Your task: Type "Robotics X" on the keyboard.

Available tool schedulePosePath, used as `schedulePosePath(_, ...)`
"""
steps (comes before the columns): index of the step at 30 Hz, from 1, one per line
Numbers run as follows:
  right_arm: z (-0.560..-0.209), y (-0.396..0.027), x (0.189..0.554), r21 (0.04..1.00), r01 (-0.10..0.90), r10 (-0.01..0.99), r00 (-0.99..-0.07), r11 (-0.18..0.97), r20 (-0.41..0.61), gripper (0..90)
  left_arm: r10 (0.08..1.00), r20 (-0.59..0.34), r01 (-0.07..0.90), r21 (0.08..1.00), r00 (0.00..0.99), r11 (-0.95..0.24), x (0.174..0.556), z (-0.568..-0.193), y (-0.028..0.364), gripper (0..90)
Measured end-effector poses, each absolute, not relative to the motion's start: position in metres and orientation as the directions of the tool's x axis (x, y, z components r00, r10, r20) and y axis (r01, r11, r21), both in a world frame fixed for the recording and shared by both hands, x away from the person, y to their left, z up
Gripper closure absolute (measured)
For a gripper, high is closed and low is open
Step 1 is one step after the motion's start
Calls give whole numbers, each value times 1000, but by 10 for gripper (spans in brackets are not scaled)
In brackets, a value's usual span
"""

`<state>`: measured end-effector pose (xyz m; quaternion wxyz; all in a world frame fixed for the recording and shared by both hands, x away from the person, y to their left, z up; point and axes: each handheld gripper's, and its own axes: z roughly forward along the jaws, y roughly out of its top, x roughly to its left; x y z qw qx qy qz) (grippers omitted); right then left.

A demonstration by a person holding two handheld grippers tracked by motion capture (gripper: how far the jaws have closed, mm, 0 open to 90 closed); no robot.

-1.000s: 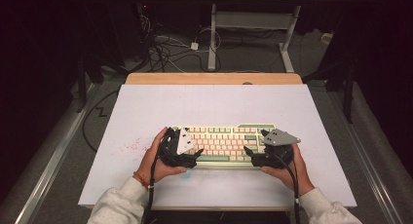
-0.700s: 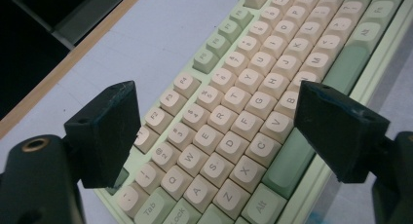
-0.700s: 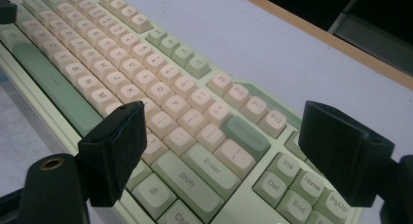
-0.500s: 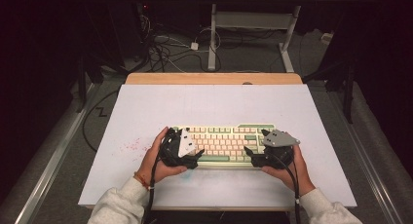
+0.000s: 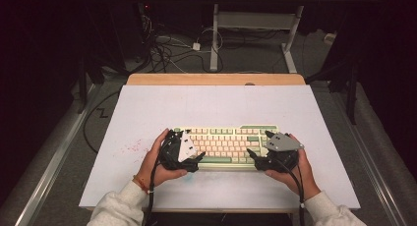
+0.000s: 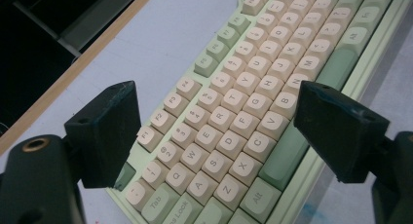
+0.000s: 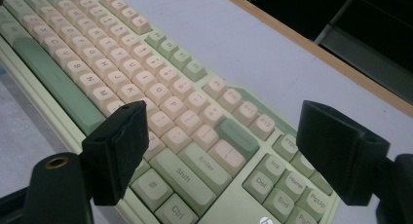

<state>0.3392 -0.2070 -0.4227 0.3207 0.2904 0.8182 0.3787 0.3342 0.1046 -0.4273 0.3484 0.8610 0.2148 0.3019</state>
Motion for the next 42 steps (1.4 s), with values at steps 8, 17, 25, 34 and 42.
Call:
schedulePosePath(8, -419, -209, 334, 804, 222, 717, -619, 551, -320, 202, 573, 380, 148, 727, 726, -671, 330, -426, 107, 159)
schedulePosePath(17, -417, -212, 327, 800, 218, 715, -616, 559, -332, 202, 561, 393, 130, 725, 728, -676, 323, -425, 110, 159)
schedulePosePath(25, -416, -217, 323, 799, 216, 717, -609, 561, -339, 202, 559, 406, 119, 724, 723, -679, 318, -425, 116, 159)
schedulePosePath(34, -413, -221, 318, 797, 208, 716, -602, 567, -353, 202, 567, 407, 124, 725, 716, -677, 313, -425, 125, 159)
schedulePosePath(42, -414, -226, 315, 791, 206, 716, -594, 576, -367, 201, 574, 406, 125, 730, 711, -672, 309, -426, 130, 159)
